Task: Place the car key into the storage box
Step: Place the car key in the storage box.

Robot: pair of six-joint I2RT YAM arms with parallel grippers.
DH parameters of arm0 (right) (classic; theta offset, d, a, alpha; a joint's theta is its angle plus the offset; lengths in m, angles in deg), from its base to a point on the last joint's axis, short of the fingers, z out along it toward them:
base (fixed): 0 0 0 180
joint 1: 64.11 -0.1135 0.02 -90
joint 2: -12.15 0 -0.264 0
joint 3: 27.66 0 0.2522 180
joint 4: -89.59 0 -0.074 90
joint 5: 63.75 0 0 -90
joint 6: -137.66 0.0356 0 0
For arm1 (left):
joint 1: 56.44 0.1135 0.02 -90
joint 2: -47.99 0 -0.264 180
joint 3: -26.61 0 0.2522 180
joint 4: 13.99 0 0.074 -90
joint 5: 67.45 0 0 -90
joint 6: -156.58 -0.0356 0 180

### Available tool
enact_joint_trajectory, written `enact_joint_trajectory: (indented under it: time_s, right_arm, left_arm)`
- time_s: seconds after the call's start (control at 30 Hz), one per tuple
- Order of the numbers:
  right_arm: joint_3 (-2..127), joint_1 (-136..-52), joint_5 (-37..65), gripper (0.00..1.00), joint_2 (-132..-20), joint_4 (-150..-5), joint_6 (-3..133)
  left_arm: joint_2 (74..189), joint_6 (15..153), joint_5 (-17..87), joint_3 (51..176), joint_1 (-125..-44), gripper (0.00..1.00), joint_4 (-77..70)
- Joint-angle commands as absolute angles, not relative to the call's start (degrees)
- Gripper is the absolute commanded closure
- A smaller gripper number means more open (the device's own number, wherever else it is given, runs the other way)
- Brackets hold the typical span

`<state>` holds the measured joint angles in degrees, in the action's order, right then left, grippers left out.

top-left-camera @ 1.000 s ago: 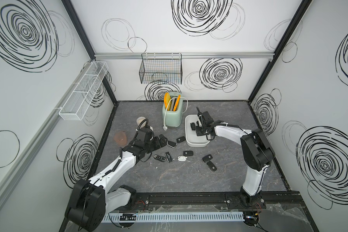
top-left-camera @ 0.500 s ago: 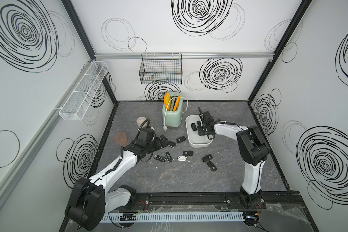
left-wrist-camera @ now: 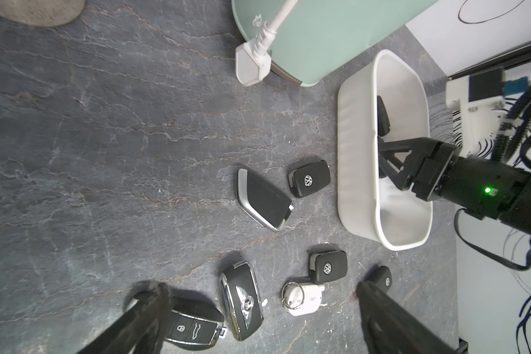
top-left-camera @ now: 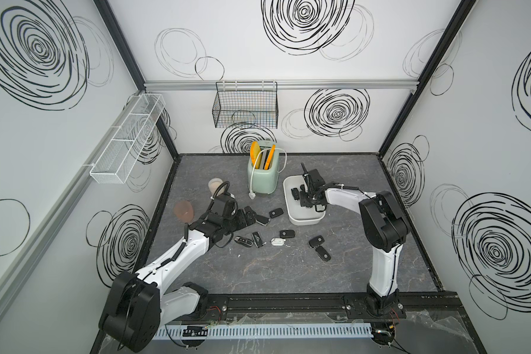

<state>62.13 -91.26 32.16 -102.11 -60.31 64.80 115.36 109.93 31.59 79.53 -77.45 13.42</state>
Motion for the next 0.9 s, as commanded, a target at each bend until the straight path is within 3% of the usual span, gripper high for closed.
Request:
enact_joint_trajectory:
  time_s: [0.0, 0.13, 0.53, 0.87]
  right_arm:
    - [65.3, -91.4, 30.7, 0.42, -98.7, -58.7, 64.8]
    - [67.0, -91.3, 28.7, 0.35, -95.4, -57.8, 64.6]
    - [62.2, -91.5, 19.9, 0.0, -80.7, -58.8, 65.2]
    - [48.9, -91.6, 12.6, 0.01, -66.7, -62.6, 67.8]
  left_arm:
    - [114.2, 110.5, 30.4, 81.3, -77.9, 0.02, 13.8]
    - [114.3, 110.5, 29.5, 81.9, -78.5, 0.02, 14.4]
    - [116.2, 112.1, 22.5, 84.2, -85.2, 0.02, 17.7]
    - [123.4, 114.6, 16.2, 88.6, -92.6, 0.02, 19.7]
